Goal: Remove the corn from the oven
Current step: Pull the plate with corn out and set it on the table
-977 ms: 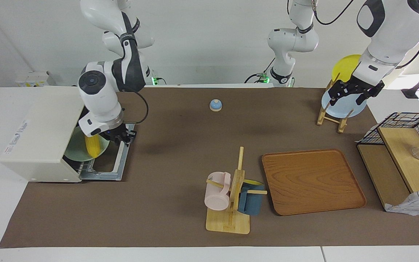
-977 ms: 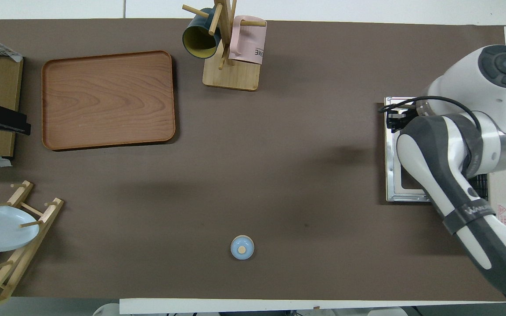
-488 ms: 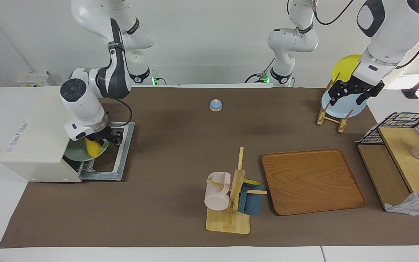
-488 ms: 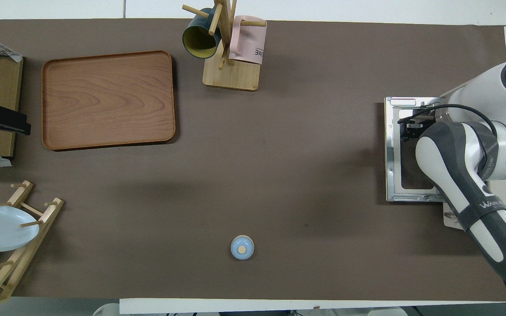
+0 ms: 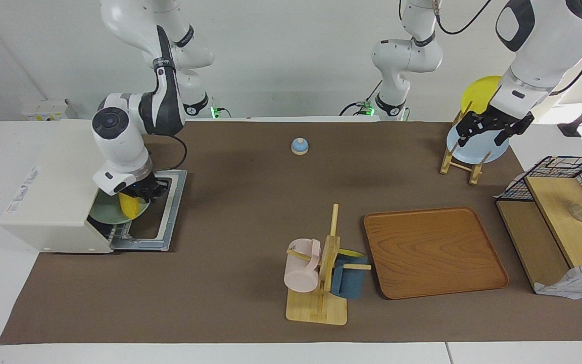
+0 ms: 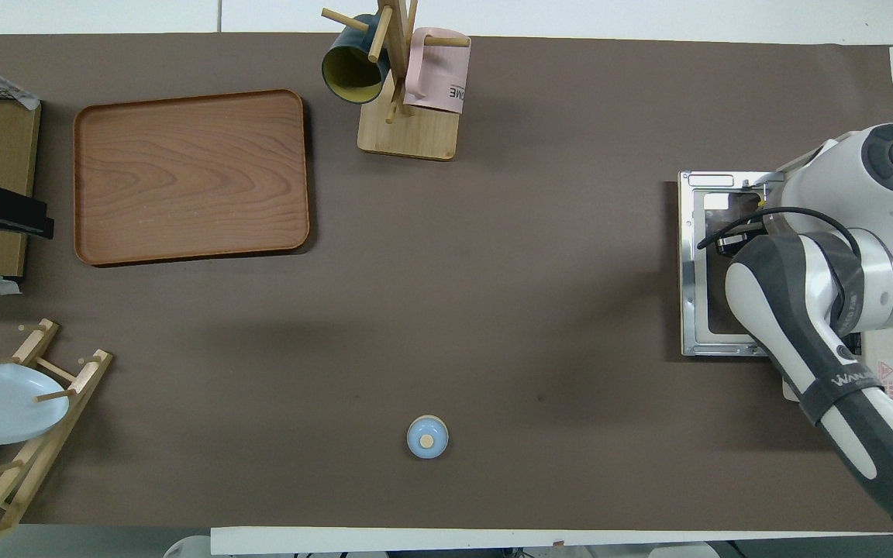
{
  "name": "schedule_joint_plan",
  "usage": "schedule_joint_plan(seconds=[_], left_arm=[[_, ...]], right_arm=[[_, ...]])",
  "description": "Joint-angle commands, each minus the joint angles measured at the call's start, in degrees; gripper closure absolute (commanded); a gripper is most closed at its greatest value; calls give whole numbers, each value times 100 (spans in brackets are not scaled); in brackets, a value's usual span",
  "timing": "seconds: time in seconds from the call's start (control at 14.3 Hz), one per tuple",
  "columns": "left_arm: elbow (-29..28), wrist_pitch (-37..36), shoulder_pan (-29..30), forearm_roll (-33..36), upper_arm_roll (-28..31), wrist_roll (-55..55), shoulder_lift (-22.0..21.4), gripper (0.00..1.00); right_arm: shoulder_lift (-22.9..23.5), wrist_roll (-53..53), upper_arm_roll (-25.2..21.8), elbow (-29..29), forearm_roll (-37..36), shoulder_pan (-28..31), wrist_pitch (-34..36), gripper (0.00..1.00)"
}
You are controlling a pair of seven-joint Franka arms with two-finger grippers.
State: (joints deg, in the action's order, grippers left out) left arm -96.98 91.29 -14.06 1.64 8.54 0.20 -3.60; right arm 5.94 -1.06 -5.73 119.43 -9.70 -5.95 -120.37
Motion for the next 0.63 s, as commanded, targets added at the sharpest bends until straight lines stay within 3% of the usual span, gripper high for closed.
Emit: schedule_joint_plan(seconds=[0.0, 0.28, 0.56], left_arm=[[12, -76, 52, -6, -28, 103, -53, 0], [12, -76, 52, -6, -28, 103, -44, 0], [12, -76, 52, -6, -28, 103, -44, 0]], right_arm=[[-15, 8, 55, -268, -208, -482, 326, 100], [801, 1973, 73, -2472, 72, -2125, 1891, 100], [2451, 4109, 195, -4713, 776, -3357, 2325, 100]])
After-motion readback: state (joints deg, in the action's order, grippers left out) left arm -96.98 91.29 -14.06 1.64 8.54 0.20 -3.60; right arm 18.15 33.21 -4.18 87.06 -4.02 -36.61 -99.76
